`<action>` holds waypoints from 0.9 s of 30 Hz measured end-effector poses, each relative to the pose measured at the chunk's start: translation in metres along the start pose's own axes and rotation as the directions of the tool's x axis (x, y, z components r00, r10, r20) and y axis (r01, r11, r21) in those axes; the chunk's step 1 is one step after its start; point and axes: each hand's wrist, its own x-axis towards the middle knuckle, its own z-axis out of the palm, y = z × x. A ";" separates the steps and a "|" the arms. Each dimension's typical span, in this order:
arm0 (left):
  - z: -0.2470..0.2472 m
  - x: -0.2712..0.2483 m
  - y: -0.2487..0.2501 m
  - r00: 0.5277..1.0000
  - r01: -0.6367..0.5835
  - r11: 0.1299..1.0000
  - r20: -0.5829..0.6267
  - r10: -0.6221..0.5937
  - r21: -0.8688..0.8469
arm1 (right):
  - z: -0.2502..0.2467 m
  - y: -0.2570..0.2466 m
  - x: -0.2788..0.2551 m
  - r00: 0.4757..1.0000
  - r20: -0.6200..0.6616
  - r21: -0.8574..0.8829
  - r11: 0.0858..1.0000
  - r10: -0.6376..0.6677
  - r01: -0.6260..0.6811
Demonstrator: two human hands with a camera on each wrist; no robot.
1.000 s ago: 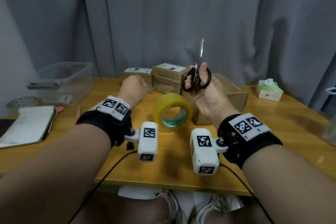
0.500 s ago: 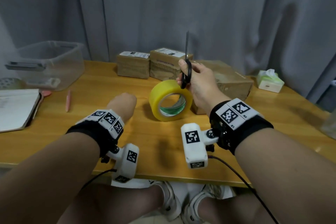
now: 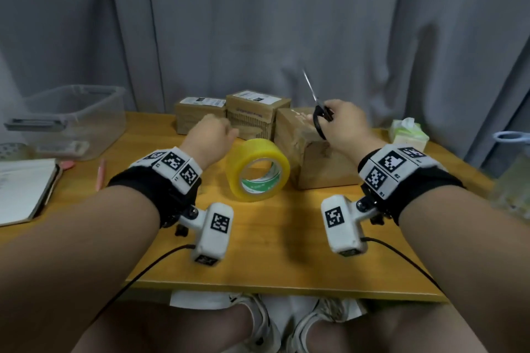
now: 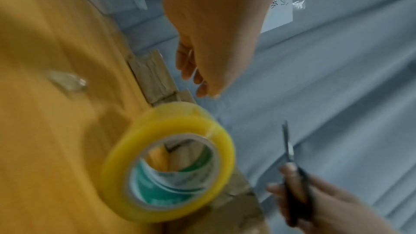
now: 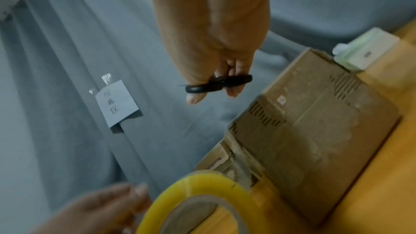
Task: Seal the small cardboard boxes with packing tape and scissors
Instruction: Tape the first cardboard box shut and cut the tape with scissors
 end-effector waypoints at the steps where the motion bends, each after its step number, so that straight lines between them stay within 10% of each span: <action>1: -0.002 0.002 0.013 0.999 -0.040 0.994 -0.009 0.039 -0.104 | -0.001 0.002 0.004 0.999 0.033 -0.116 0.993 -0.016 0.020; 7: 0.019 0.014 0.052 0.929 -0.201 0.978 0.327 0.172 0.056 | 0.013 -0.001 0.007 0.986 0.112 -0.511 0.844 -0.124 0.164; 27: 0.007 0.011 0.034 0.894 -0.251 0.965 0.403 0.199 0.081 | 0.047 0.010 0.010 0.997 0.080 -0.495 0.868 0.005 0.035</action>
